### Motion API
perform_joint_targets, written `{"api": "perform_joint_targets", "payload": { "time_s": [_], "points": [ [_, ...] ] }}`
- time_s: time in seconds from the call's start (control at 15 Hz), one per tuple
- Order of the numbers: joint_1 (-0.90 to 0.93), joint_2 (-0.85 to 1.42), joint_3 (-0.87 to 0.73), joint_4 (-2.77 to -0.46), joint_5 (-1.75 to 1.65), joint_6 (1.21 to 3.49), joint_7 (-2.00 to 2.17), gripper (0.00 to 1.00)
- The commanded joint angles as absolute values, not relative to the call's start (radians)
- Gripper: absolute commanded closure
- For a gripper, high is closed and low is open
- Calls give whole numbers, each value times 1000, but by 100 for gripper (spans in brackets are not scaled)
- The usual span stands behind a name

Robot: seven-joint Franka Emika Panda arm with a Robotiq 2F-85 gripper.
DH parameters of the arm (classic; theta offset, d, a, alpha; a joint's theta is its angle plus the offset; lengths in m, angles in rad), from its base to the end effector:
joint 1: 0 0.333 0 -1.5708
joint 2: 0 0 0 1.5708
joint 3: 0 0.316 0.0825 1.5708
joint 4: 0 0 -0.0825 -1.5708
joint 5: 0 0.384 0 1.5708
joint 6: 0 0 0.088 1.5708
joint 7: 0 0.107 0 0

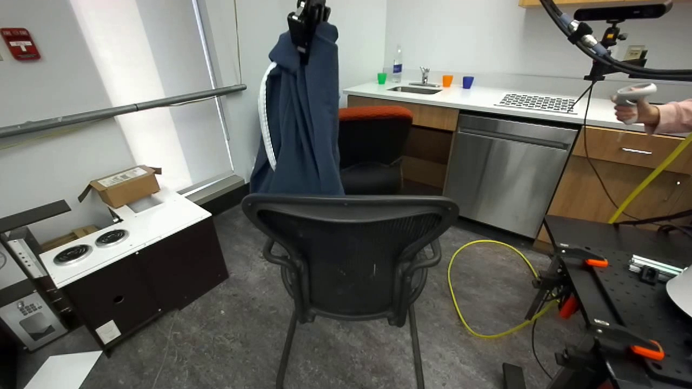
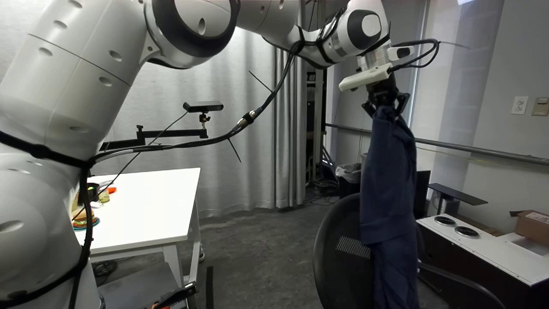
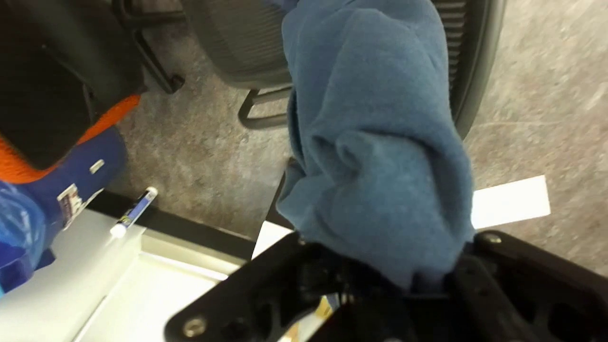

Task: Readjust the hoodie on the chair

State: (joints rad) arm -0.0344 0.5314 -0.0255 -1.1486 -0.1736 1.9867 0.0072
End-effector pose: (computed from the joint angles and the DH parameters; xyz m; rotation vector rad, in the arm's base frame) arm 0.7366 -0.0498 0.5295 2.9200 -0.0232 0.4445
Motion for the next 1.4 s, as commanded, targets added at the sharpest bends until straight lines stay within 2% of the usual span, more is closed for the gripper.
{"api": "perform_joint_targets", "payload": {
  "time_s": [0.0,0.67,1.33],
  "points": [
    [-28,465,3,-1348,-149,1917,-2,96],
    [173,328,84,-1881,-323,1930,-23,96],
    [275,190,234,-2124,-362,1960,-43,96]
  ]
}}
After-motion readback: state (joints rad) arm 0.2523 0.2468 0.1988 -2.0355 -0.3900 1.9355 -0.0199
